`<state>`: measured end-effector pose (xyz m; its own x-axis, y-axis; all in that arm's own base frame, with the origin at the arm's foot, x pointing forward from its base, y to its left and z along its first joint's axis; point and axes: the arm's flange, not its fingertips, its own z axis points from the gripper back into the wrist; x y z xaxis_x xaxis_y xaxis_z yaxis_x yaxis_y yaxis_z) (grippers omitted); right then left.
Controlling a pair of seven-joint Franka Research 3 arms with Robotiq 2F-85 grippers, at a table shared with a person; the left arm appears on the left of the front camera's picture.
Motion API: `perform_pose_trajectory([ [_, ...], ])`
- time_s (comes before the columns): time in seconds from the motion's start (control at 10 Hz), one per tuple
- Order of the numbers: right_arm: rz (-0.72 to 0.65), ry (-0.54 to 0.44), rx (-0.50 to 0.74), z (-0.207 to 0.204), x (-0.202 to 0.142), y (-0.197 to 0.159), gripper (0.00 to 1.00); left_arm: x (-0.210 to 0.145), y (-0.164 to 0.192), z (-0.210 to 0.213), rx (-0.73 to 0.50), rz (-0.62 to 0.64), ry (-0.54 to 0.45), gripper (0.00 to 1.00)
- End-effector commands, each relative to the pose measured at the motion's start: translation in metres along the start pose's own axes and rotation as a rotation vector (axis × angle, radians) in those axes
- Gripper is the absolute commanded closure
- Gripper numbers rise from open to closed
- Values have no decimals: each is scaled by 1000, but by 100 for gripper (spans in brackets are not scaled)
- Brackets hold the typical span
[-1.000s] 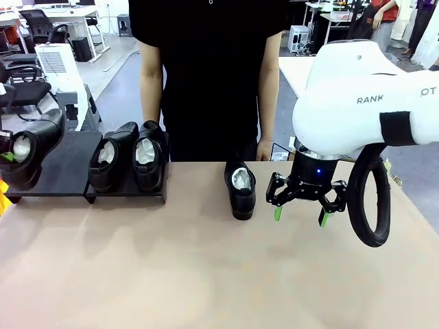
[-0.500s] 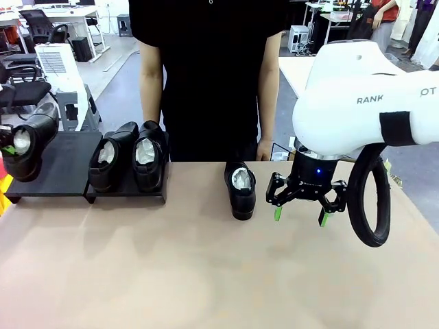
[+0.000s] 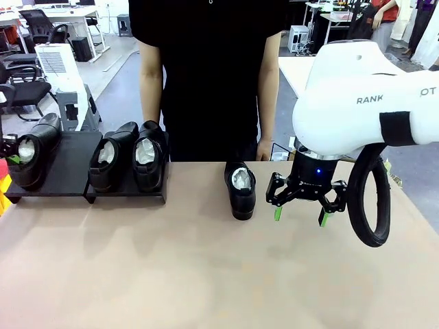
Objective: Organize the shoes by placing them on the stand.
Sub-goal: Place the Shoe from the middle of the table onto the Shoes Stand.
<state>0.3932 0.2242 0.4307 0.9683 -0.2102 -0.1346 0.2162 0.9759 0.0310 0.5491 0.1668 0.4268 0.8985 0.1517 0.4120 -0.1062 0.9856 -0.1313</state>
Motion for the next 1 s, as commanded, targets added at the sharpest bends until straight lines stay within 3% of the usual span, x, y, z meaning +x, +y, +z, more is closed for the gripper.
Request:
perform_pose_trajectory([
  [0.0, 14, -9, -13, 3, 4, 0, 0, 6, 8, 0, -29, -11, -51, 100],
  [0.4, 14, -9, -13, 3, 4, 0, 0, 4, 9, -10, -27, -12, -19, 100],
  [0.5, 14, -9, -13, 3, 4, 0, 0, 4, 10, -11, -25, -9, -21, 89],
  [0.9, 14, -9, -13, 3, 4, 0, 0, 4, 16, -4, -2, -5, -41, 9],
])
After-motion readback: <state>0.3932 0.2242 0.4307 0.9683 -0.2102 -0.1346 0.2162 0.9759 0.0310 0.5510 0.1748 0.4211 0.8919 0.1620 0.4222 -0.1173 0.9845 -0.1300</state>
